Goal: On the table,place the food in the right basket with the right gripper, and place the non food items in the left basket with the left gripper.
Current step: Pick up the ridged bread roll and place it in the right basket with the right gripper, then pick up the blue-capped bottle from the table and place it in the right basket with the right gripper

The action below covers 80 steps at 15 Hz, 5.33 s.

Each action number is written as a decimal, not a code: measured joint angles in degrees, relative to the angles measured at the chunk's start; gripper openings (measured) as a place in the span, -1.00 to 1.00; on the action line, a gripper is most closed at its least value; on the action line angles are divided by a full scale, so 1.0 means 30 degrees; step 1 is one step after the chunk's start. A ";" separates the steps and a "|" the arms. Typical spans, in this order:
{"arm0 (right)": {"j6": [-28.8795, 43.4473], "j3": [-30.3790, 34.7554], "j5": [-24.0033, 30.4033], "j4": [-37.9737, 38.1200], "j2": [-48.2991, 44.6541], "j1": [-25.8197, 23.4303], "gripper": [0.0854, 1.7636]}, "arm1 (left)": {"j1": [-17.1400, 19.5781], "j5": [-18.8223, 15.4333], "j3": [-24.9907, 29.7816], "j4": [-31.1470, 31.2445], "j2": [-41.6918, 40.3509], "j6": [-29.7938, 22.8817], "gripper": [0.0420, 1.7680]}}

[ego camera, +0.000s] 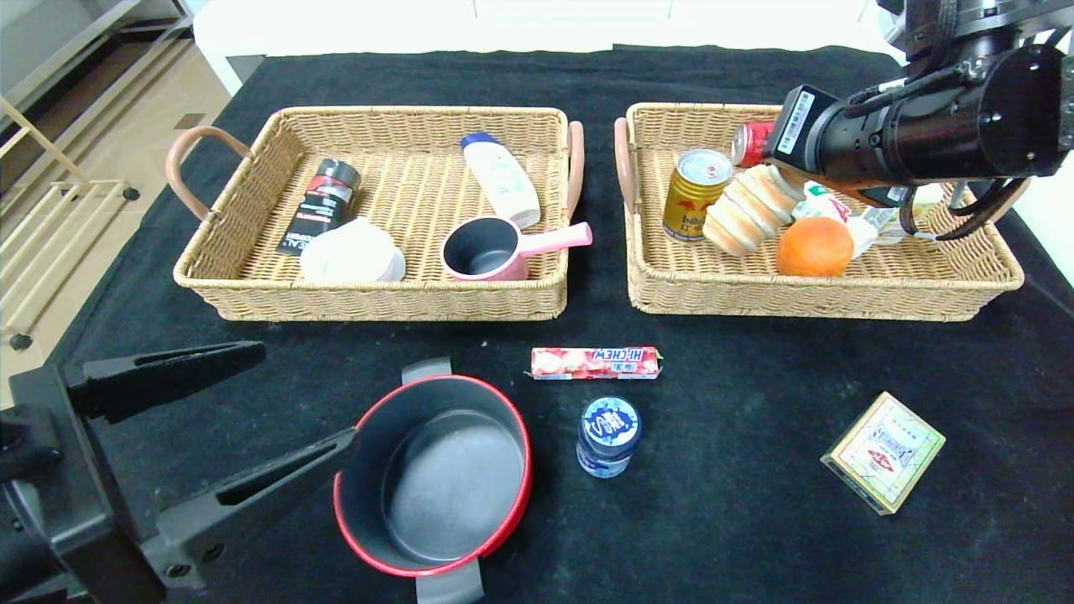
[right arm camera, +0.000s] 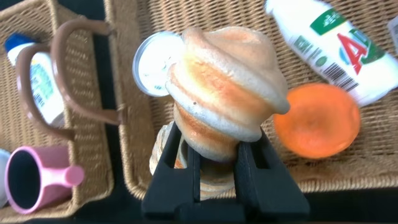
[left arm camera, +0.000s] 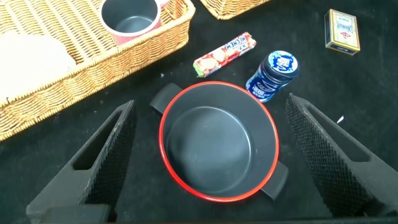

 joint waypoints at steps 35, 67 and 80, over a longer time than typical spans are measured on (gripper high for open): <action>-0.0906 0.8814 -0.1057 -0.0130 -0.3812 0.8143 0.90 | -0.0008 0.0028 0.0175 0.0008 0.0203 0.0175 0.94; -0.0512 0.8383 -0.3499 -0.0276 0.1239 1.0090 0.92 | 0.0028 0.0370 0.0081 -0.0045 0.0167 0.0195 0.94; -0.0492 0.8436 -0.3499 -0.0276 0.1426 1.0098 -0.03 | 0.0028 0.0370 0.0065 -0.0024 0.0102 0.0211 0.94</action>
